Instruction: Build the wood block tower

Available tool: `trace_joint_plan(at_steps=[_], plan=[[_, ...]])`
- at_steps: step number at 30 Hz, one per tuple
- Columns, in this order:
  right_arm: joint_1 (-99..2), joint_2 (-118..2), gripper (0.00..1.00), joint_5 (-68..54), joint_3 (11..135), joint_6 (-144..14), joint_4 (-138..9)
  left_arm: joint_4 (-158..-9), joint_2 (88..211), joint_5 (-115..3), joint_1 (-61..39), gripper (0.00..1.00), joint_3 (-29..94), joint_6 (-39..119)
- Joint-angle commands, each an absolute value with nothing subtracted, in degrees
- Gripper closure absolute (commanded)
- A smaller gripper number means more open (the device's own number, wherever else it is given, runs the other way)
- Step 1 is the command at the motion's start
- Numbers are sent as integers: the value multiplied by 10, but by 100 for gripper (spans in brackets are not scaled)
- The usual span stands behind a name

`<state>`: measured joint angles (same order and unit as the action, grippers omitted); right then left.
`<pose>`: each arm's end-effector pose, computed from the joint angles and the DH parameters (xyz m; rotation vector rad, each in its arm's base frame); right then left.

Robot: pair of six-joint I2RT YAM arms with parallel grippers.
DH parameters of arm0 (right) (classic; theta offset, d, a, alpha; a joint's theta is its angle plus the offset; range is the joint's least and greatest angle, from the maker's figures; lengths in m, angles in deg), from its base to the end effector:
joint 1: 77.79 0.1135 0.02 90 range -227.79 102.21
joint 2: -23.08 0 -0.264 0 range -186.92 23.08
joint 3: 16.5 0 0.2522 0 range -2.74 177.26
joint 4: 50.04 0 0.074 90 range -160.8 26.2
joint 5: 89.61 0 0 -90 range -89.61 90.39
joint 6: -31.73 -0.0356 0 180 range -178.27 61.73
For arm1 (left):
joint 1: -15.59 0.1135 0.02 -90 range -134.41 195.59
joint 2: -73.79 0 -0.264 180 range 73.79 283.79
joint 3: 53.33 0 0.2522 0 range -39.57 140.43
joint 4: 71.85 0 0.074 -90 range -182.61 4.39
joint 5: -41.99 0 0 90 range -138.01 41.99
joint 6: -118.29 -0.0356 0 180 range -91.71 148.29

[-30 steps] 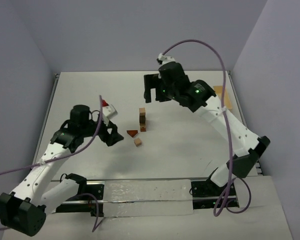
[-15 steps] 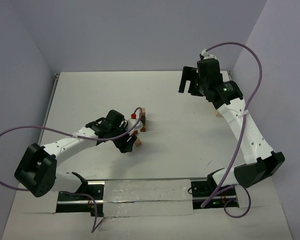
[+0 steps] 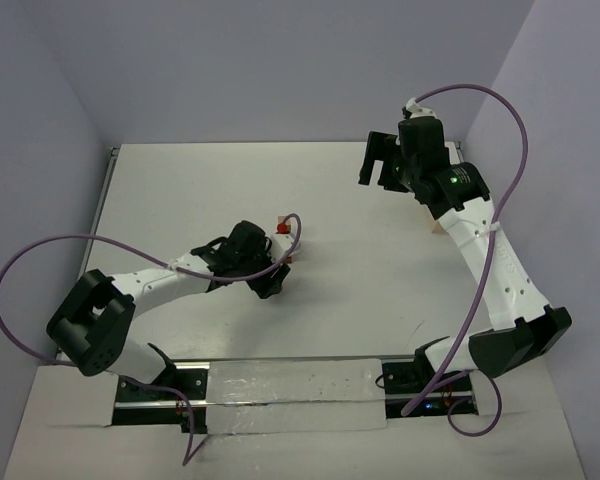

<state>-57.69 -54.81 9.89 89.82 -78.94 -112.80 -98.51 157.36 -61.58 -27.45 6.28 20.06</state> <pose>0.2617 0.0895 0.4302 0.1059 2.1671 0.2298 0.2061 -0.2039 0.1895 1.1772 2.2072 -0.5513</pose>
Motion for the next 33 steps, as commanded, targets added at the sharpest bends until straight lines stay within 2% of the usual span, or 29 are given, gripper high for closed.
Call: trace_joint_plan(at_steps=[1, 13, 15, 20, 22, 23, 24, 33], plan=[[-582, -536, 0, 98, 903, -785, -1110, -926, 1592, -612, -276, 39, 72, 196], [-585, -538, 0, 93, 904, -786, -1112, -911, 1624, -623, -277, 46, 70, 190], [-585, -537, 0, 93, 902, -786, -1111, -908, 1621, -622, -277, 51, 65, 189], [-585, -537, 0, 92, 901, -787, -1112, -906, 1607, -611, -278, 74, 57, 187], [-586, -537, 0, 93, 901, -787, -1112, -910, 1596, -602, -282, 86, 55, 190], [-586, -537, 0, 94, 903, -787, -1113, -914, 1581, -592, -286, 97, 51, 197], [-585, -536, 0, 94, 904, -787, -1112, -918, 1573, -586, -291, 100, 47, 201], [-586, -528, 0, 99, 897, -786, -1112, -1013, 1480, -566, -300, 100, 84, 282]])
